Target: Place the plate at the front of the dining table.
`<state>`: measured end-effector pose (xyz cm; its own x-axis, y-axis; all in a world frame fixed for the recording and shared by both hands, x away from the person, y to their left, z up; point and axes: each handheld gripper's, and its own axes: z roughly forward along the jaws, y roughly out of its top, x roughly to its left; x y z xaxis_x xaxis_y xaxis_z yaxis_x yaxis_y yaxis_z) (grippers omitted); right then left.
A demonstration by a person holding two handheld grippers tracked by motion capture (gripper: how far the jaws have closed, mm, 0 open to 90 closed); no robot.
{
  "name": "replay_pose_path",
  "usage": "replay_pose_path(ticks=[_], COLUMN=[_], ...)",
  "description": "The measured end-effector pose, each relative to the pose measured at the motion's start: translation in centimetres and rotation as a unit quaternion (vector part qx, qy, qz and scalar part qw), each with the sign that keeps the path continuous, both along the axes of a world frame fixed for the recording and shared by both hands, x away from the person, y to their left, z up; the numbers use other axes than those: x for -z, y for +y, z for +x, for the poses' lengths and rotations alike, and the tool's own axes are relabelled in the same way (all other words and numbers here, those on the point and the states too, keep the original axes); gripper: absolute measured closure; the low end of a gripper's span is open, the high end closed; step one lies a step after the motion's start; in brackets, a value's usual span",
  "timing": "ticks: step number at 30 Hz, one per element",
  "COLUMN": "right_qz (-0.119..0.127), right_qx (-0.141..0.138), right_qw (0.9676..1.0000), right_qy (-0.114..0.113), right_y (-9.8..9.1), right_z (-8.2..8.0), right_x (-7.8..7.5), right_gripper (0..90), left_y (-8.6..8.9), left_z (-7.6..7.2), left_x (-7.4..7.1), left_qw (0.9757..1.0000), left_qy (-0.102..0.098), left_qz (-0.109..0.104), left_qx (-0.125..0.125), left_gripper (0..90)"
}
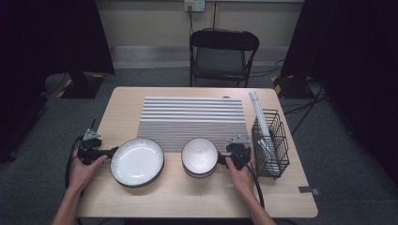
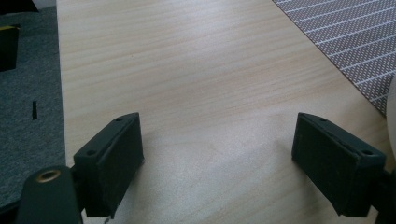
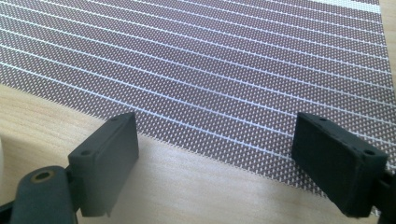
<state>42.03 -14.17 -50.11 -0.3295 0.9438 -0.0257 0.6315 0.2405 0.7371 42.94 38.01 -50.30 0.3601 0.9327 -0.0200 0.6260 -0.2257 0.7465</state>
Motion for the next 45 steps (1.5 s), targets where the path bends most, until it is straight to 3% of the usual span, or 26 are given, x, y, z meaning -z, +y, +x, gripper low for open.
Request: replay_pose_path(ticks=[12, 17, 23, 25, 29, 35, 41, 45], right_qz=[0.001, 0.001, 0.004, 0.0, 0.004, -0.006, 0.011, 0.027], right_qx=[0.01, -0.014, -0.017, -0.021, -0.023, -0.036, -0.036, -0.046], right_qw=[0.9999, 0.9999, 0.9996, 0.9995, 0.9997, 0.9993, 0.9993, 0.9986], right_qy=[-0.001, 0.007, 0.024, 0.024, -0.002, 0.001, -0.007, -0.002], right_y=[0.1, -0.4, -0.3, -0.1, 0.0, 0.4, 0.4, 0.4], right_z=[-0.1, -0.1, 0.0, -0.1, -0.5, -0.6, -0.6, -0.6], right_x=[0.0, -0.2, -0.7, -1.0, -1.7, -2.7, -3.5, -4.5], right_gripper=[14.5, 16.7, 21.7, 21.8, 24.2, 30.9, 33.0, 37.2], left_y=[0.0, 0.4, 0.5, 0.7, 1.1, 1.2, 0.9, 1.0], left_z=[0.0, 0.0, 0.0, -0.1, -0.4, -0.8, -1.3, -1.5], left_x=[0.0, -0.4, -0.6, -0.6, -0.8, -1.8, -3.3, -3.9], left_qw=[1.0, 0.9999, 0.9998, 0.9997, 0.9996, 0.9991, 0.9973, 0.9962], left_qy=[0.0, 0.012, 0.018, 0.021, 0.019, 0.005, -0.02, -0.022], left_qz=[0.002, 0.006, 0.003, -0.01, -0.019, -0.042, -0.07, -0.084], left_qx=[-0.001, -0.004, -0.003, -0.003, -0.01, -0.009, 0.007, 0.01], left_gripper=[16.6, 23.7, 25.3, 27.4, 29.2, 31.1, 34.4, 34.5])
